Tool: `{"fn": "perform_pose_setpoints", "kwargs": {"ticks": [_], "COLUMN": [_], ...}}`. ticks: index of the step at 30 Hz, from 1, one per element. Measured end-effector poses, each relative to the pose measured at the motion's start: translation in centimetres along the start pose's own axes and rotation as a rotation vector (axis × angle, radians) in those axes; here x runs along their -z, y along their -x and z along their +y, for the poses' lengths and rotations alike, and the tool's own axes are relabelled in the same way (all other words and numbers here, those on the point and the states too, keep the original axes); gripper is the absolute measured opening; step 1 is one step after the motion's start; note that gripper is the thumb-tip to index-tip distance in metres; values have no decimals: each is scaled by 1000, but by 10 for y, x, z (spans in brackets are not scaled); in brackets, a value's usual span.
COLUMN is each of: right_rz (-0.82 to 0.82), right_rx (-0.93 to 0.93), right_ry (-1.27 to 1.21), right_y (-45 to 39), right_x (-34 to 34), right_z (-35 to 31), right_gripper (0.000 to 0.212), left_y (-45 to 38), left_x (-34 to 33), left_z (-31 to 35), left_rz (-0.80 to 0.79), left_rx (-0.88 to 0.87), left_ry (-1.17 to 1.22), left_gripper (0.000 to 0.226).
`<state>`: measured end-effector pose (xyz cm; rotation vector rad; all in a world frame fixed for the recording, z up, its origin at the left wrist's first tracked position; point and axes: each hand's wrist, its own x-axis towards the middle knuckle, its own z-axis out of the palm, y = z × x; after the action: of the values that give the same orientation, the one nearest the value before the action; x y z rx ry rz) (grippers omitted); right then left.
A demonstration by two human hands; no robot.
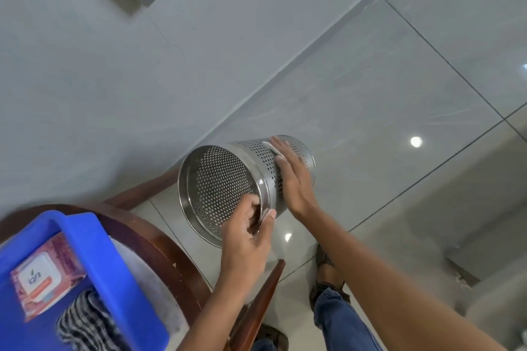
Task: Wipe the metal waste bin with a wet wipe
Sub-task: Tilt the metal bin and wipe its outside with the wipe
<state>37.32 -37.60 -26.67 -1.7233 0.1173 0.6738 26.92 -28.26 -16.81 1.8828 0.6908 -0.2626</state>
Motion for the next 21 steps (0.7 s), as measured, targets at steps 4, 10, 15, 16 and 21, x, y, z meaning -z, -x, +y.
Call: {"fn": "perform_pose_setpoints", "kwargs": {"ticks": [4,10,15,16,21], "right_rz": [-189,-151,-7,-12,-62], "right_rx": [245,250,-152,-209,-407], "right_ry": [-8,81,129,192,235], "right_y": [11,-1,-34,-39,-50], "right_x": [-15,-13,25,35,72], "right_z": [-37,-18,45,58,94], "right_gripper": [48,47,51,50,48], "left_y": [-4,4,16,18,15], "left_x": [9,14,17,19,25], "left_z": [-10,-16,-15,-14,-15], "left_rz": [-50,-13,-62,-84,-130], "left_rx": [-34,-87,-161,-176,-205], "left_ry": [-21,-79,-136,-154,-225], "left_gripper": [29,22,20,22,30]}}
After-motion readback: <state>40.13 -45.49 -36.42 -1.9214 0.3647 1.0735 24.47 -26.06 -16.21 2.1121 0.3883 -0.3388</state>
